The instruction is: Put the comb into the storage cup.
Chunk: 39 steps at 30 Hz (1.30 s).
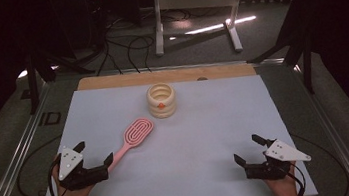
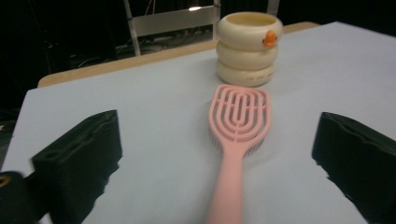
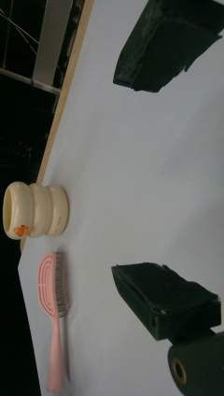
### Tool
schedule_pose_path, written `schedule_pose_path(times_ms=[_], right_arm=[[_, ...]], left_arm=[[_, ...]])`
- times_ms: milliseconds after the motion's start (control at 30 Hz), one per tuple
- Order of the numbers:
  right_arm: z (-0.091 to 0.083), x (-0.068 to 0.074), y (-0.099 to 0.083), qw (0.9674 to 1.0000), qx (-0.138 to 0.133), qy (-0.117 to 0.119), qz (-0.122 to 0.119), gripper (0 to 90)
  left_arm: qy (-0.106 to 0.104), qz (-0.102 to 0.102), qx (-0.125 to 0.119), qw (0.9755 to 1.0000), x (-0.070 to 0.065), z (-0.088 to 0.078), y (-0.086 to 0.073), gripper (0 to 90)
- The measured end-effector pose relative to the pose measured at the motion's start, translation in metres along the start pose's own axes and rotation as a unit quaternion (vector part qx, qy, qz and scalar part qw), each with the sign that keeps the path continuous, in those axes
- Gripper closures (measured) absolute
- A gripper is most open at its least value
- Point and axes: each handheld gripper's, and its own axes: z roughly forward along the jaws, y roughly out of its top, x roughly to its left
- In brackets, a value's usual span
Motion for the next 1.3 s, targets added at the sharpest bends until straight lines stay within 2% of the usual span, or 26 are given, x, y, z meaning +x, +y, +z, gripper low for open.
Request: schedule_pose_path(times_ms=[67,267,500,600,667,1067,1300], right_arm=[[0.0001,-0.0003,-0.0002,1.0,0.0,0.001,0.0,8.1],[-0.0001,-0.0021,-0.0013,1.0,-0.003,-0.001,0.001,8.1],[0.0,-0.0034,-0.0016,1.0,-0.004,-0.003,0.003,8.1],[0.0009,-0.0033,-0.002,1.0,-0.002,-0.003,0.001,8.1],[0.001,-0.0034,-0.002,1.0,-0.002,-0.003,0.001,8.1],[0.0013,-0.0044,-0.0025,1.0,-0.001,-0.004,0.002,8.1],[0.0012,-0.0053,-0.0028,1.0,0.0,-0.007,0.006,8.1]], left_arm=[[0.005,0.002,0.006,1.0,0.0006,0.0002,-0.002,1.6],[0.007,0.009,0.005,0.9999,0.0015,-0.0009,-0.0054,0.1],[0.0,0.009,0.011,0.9999,0.0031,0.0009,-0.0076,0.1],[-0.006,0.009,0.018,0.9998,0.0036,0.0013,-0.0073,0.1],[-0.003,0.012,0.025,0.9996,0.0035,0.0018,-0.0069,0.1],[-0.001,0.008,0.035,0.9994,0.0043,0.0028,-0.0055,0.1],[-0.002,0.008,0.043,0.999,0.0062,0.0038,0.0009,0.1]])
